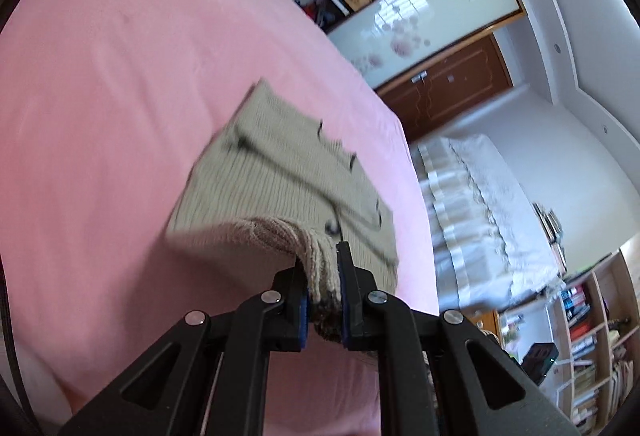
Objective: Fold large clothes
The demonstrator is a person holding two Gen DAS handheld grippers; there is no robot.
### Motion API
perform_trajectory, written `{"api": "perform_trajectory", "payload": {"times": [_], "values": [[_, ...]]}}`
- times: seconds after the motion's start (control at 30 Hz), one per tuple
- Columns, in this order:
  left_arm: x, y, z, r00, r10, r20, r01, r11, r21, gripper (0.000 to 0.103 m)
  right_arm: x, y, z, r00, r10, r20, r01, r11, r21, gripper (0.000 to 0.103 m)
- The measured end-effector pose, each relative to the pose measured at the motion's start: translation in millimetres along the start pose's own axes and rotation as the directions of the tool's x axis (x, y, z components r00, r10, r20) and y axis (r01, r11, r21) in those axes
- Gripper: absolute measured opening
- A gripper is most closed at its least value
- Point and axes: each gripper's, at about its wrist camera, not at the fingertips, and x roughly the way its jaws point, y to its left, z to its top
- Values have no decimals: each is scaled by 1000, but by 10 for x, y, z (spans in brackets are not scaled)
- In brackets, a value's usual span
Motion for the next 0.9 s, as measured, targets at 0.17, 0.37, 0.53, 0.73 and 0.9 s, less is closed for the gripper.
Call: {"api": "perform_trajectory", "payload": {"times": [0.17,0.37,0.53,0.73,0.9], "values": [[481,-213,730,997,77,31,-78,996,38,9,384,-170,672,999,-38,29,38,999,18,5],[1346,-498,1607,985,161,66,-168,979,118,9,1243,-362,1527,993,-112,47,111,994,17,5],[2216,-514,2142,973,225,59,-232,962,144,9,2139,-644,1996,981,-191,31,189,980,62,5],[3229,-7,2324,921,385,-64,-375,918,129,19,3267,-1149,2085,957,-268,-114,283,947,150,6],[3599,362,2325,917,385,-102,-387,922,0,58,3704,-1513,1887,913,-359,-193,396,894,210,35]]}}
